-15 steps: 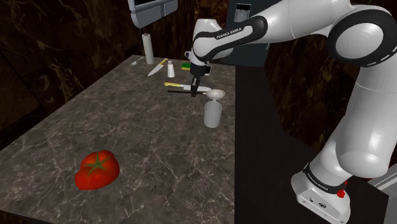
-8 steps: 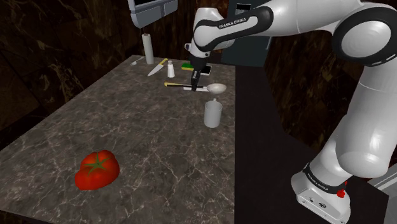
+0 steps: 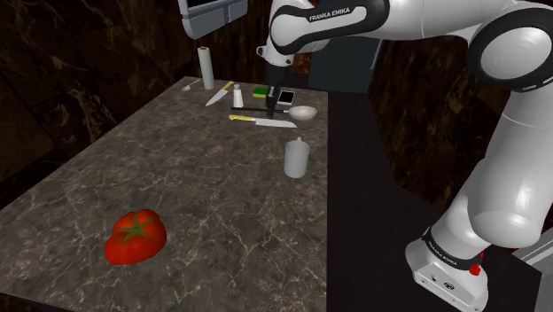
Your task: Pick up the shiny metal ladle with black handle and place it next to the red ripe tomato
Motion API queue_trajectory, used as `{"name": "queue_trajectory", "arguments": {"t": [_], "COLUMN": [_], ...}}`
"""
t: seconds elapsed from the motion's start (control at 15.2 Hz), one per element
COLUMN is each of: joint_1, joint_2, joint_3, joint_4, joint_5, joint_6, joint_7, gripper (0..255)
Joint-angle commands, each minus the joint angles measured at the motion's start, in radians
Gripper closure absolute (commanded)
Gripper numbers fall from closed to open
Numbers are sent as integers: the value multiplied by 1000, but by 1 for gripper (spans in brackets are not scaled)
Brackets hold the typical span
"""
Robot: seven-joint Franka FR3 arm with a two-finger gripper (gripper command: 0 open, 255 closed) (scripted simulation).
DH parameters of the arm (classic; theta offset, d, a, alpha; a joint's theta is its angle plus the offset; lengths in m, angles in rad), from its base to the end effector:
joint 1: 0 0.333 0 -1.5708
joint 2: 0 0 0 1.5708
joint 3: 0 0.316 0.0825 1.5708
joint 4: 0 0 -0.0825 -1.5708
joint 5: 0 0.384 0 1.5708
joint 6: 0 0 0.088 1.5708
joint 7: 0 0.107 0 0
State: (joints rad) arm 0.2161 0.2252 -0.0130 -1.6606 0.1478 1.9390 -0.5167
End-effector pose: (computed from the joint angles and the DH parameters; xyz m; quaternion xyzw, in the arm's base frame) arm 0.6202 0.1386 0.4806 -0.9418 -0.3282 -0.0369 0.0631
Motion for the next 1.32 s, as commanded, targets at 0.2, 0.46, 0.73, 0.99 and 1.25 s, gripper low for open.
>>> {"name": "queue_trajectory", "arguments": {"t": [0.2, 0.46, 0.73, 0.99, 1.25], "joint_1": [35, 84, 130, 176, 222], "joint_2": [-62, -128, -180, -217, -239], "joint_3": [21, 56, 96, 139, 185], "joint_4": [-59, -147, -215, -263, -292], "joint_5": [-8, -15, -21, -26, -31], "joint_6": [4, 37, 64, 86, 102], "joint_7": [59, 140, 226, 316, 409], "gripper": [255, 255, 255, 255, 255]}}
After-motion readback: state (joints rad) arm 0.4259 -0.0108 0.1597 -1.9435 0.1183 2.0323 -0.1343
